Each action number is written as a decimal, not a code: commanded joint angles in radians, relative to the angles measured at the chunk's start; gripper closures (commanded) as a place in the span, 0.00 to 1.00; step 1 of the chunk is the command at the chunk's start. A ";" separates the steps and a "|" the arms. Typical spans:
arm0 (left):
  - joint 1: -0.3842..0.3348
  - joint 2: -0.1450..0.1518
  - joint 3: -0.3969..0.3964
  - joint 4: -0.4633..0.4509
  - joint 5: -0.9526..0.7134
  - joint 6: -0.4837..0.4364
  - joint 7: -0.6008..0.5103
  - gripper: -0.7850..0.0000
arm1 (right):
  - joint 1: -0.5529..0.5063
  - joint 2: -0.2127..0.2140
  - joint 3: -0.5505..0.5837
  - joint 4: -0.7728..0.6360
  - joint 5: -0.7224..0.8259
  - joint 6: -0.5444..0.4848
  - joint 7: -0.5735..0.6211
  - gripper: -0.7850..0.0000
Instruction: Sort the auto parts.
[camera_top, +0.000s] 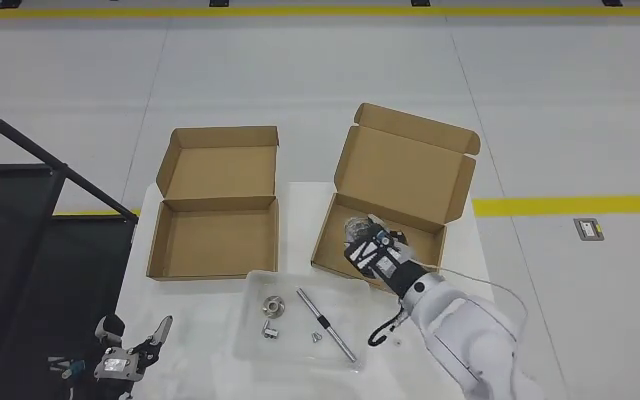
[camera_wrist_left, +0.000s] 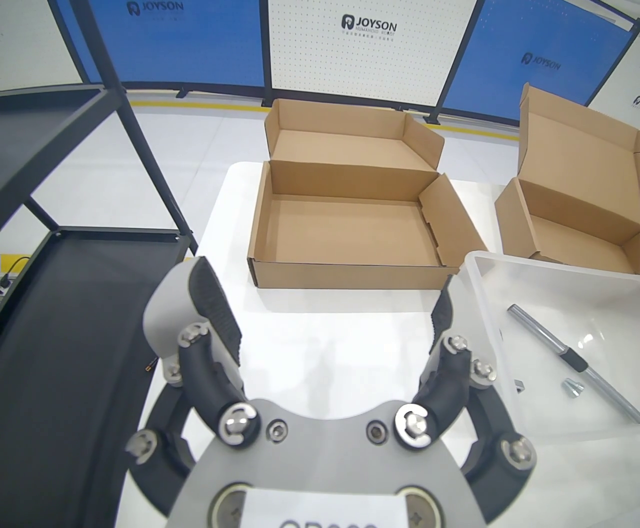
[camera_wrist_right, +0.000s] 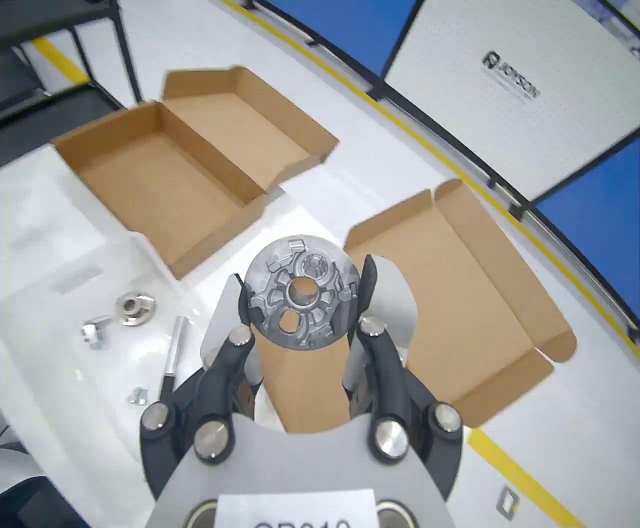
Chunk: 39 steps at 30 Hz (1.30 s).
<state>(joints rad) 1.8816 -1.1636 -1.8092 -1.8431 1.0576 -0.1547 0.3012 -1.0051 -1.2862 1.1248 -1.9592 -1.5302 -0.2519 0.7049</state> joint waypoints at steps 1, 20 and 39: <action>0.000 0.000 0.000 0.000 0.000 0.000 0.000 0.00 | 0.096 -0.011 -0.030 0.132 0.010 0.012 0.036 1.00; 0.000 0.000 0.000 0.000 0.000 0.000 0.000 0.00 | 0.236 -0.045 -0.096 0.411 0.092 0.050 -0.014 1.00; 0.000 0.000 0.000 0.000 0.000 0.000 0.000 0.00 | 0.576 -0.176 -0.277 1.144 0.313 0.095 -0.112 0.74</action>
<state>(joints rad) 1.8816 -1.1636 -1.8092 -1.8431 1.0576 -0.1547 0.3012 -0.4344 -1.4590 0.8508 -0.8301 -1.2171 -0.1634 0.5947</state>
